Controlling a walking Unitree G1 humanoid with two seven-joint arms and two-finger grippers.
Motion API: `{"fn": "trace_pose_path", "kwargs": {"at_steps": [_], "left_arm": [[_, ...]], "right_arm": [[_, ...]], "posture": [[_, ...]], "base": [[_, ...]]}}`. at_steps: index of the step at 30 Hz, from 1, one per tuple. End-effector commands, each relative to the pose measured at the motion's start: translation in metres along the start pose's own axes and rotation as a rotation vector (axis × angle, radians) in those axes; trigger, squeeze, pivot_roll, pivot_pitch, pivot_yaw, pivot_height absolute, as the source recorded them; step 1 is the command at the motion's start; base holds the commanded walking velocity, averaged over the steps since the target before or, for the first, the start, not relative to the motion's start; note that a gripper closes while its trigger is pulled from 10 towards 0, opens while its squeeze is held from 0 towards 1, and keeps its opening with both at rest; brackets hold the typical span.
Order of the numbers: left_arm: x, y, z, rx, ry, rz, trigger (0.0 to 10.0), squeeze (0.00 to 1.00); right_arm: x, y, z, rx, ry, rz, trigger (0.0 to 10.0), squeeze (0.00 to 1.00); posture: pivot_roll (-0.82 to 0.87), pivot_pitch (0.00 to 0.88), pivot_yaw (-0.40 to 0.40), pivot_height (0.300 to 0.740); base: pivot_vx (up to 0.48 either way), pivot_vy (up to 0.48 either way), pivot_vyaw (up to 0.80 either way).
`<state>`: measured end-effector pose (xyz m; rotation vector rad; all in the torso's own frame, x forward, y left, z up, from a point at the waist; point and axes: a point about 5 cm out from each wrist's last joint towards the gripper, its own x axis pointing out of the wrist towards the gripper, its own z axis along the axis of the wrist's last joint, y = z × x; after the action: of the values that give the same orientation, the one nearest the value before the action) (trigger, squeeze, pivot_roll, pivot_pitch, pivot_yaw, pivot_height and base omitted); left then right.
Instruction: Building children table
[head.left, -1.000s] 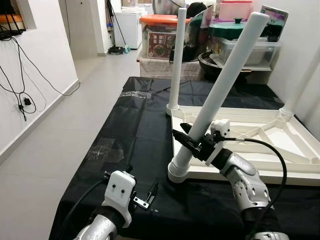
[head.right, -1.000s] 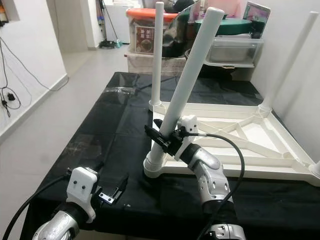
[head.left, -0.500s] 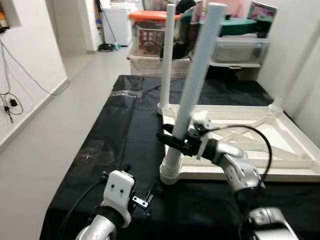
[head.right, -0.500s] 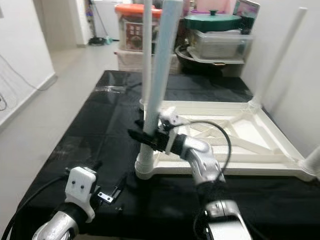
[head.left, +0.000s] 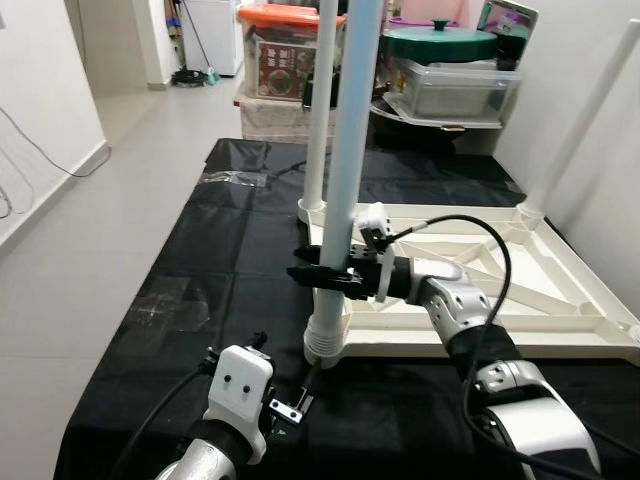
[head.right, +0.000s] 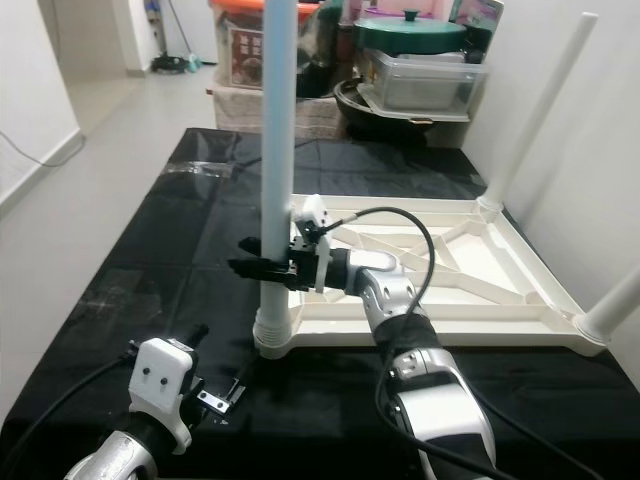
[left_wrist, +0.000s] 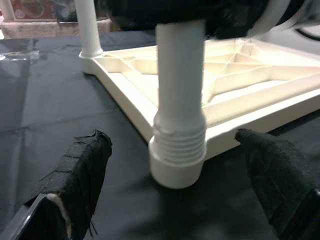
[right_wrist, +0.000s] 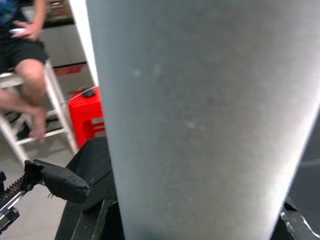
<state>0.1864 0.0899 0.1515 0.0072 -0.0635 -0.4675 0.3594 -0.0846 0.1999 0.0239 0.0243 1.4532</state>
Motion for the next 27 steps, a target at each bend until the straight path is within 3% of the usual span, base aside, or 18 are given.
{"fn": "trace_pose_path", "kwargs": {"at_steps": [1,17,22,25,27], "left_arm": [[-0.003,-0.005,0.0,-0.016,0.019,-0.023,10.0,0.0],[-0.022,-0.018,0.015,-0.065,0.042,-0.074,10.0,0.0],[-0.027,-0.02,0.018,-0.072,0.055,-0.079,10.0,0.0],[-0.028,-0.021,0.019,-0.08,0.064,-0.085,10.0,0.0],[-0.028,-0.021,0.019,-0.082,0.066,-0.086,10.0,0.0]], "right_arm": [[0.019,0.012,-0.019,0.073,0.025,0.116,0.0,0.0],[0.028,0.013,-0.005,-0.031,0.011,0.237,0.0,0.0],[0.027,0.013,-0.012,-0.088,0.017,0.16,0.0,0.0],[0.016,0.009,-0.021,-0.13,0.014,0.025,0.0,0.0],[0.013,0.009,-0.023,-0.132,0.012,0.003,0.0,0.0]], "posture": [[0.23,0.132,-0.101,0.74],[0.26,0.214,-0.092,0.74],[0.26,0.221,-0.084,0.74],[0.25,0.224,-0.075,0.74],[0.25,0.224,-0.075,0.74]], "base": [[0.0,0.0,0.0],[0.0,0.0,0.0],[0.0,0.0,0.0],[0.0,0.0,0.0],[0.0,0.0,0.0]]}}
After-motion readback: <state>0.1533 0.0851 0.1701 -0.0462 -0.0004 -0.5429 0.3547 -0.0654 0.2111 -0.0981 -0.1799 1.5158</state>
